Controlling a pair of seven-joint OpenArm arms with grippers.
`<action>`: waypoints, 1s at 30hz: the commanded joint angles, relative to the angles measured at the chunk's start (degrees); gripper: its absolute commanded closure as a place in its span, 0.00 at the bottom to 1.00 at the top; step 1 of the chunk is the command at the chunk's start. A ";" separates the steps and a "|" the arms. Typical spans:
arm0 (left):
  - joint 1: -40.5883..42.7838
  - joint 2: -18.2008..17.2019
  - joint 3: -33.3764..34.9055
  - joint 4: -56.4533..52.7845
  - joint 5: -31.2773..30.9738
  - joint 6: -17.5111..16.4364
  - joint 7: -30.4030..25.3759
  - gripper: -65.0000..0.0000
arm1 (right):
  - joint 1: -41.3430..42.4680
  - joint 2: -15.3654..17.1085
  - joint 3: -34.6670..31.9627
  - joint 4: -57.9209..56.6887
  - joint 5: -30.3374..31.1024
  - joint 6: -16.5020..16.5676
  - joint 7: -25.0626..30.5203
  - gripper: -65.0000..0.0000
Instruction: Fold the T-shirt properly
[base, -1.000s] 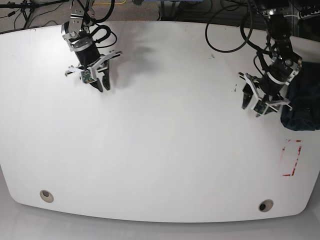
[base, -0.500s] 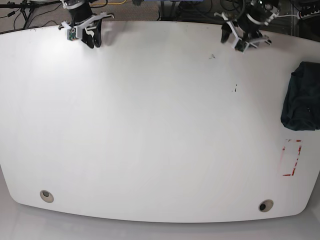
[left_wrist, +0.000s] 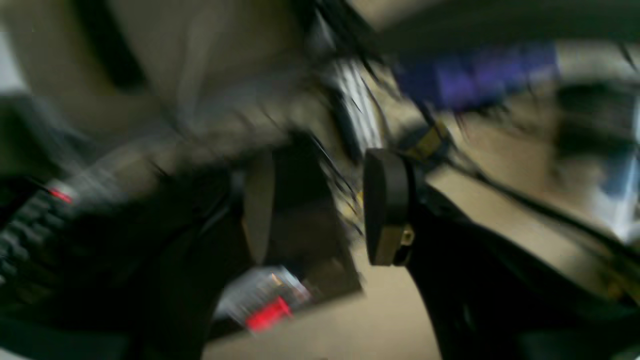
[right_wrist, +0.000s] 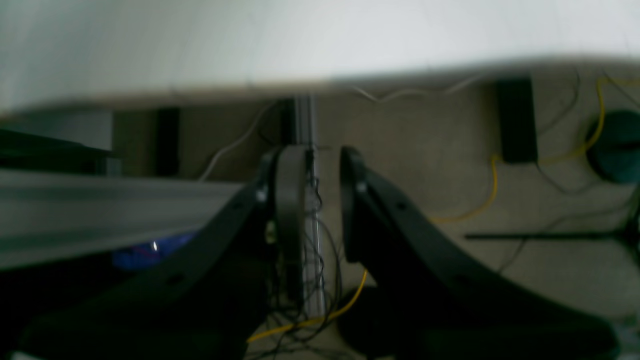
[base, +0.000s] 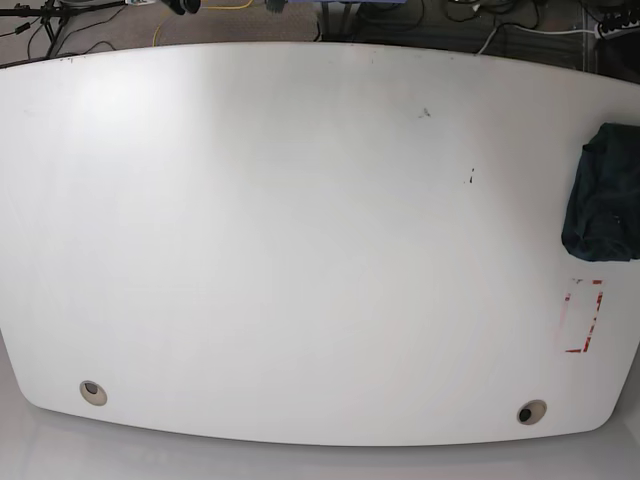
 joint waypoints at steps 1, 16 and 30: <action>-0.02 -0.27 -0.22 -4.17 -0.44 0.33 -0.94 0.60 | -0.68 0.57 -1.61 -4.45 0.47 0.91 2.38 0.82; -23.85 -6.60 -0.05 -42.24 -0.35 4.64 -1.12 0.60 | 19.45 3.12 -6.53 -43.13 -9.55 0.29 9.76 0.82; -45.48 -10.64 0.30 -89.98 0.09 20.11 -21.51 0.60 | 36.94 4.44 -6.79 -69.94 -19.14 -6.92 9.76 0.81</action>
